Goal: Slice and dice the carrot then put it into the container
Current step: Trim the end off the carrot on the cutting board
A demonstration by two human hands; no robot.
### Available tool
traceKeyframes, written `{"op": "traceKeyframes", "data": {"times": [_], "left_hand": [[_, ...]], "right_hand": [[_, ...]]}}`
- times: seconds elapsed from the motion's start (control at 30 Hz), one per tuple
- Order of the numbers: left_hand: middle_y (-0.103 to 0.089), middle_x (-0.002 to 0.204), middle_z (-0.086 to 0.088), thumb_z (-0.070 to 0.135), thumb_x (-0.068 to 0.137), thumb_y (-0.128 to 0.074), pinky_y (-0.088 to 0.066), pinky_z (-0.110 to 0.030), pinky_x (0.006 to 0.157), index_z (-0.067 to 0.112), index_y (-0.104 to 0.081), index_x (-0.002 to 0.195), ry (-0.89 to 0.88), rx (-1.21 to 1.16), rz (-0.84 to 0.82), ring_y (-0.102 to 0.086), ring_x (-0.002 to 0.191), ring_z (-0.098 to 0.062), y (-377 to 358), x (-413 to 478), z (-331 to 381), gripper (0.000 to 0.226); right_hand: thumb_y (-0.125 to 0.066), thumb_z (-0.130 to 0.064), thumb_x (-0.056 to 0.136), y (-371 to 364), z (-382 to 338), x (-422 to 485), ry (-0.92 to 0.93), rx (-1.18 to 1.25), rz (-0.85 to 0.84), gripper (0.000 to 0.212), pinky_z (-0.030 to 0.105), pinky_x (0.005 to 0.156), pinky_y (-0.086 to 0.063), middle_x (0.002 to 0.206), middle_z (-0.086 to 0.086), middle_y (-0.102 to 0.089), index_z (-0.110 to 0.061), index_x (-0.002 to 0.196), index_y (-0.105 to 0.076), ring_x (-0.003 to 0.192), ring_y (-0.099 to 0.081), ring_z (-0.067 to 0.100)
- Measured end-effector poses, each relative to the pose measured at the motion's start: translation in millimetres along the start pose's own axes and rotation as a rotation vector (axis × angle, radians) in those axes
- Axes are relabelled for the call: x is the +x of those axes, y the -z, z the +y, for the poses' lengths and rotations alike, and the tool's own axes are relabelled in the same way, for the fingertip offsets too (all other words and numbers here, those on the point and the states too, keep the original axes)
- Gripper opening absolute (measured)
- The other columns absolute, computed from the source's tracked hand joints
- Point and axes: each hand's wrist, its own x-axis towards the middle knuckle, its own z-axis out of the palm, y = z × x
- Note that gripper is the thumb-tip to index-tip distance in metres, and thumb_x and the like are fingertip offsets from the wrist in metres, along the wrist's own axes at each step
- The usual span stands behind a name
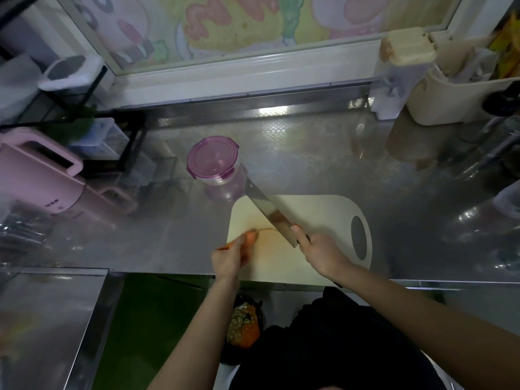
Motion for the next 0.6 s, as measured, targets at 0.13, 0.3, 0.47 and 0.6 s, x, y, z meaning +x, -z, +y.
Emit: {"op": "traceKeyframes", "data": {"times": [0.13,0.3,0.47,0.6], "left_hand": [[-0.055,0.101,-0.002,0.040,0.080,-0.070,-0.044,-0.022,0.068,0.009,-0.050,0.107,-0.196,0.366,-0.075,-0.053,0.085,-0.012,4,-4,-18,0.045],[-0.056,0.115,-0.005,0.035,0.084,-0.068,-0.046,-0.034,0.096,0.015,-0.059,0.115,-0.450,0.720,-0.048,-0.056,0.107,-0.021,10,-2,-21,0.038],[-0.066,0.110,-0.001,0.027,0.080,-0.072,-0.046,-0.027,0.093,0.020,-0.068,0.113,-0.559,0.782,-0.112,-0.060,0.101,-0.017,10,-3,-20,0.034],[-0.068,0.104,-0.001,0.024,0.080,-0.072,-0.042,-0.018,0.083,0.020,-0.071,0.109,-0.528,0.824,-0.102,-0.060,0.095,-0.015,9,-1,-16,0.030]], "right_hand": [[-0.028,-0.046,0.100,-6,-2,-4,0.023,-0.049,-0.028,0.057,0.032,0.056,-0.029,0.050,0.002,-0.037,-0.014,0.054,-0.035,0.047,-0.038,0.015],[-0.028,-0.047,0.100,-15,-3,-4,0.018,-0.063,-0.061,0.054,0.031,0.056,-0.031,0.052,0.004,-0.041,-0.011,0.062,-0.043,0.051,-0.044,0.017],[-0.028,-0.051,0.098,-20,-6,-2,0.017,-0.092,-0.078,0.063,0.036,0.066,-0.042,0.061,0.014,-0.051,-0.002,0.069,-0.054,0.063,-0.054,0.024],[-0.029,-0.053,0.097,-23,-5,3,0.007,-0.082,-0.096,0.066,0.040,0.078,-0.047,0.077,0.023,-0.062,0.003,0.083,-0.061,0.077,-0.060,0.031]]}}
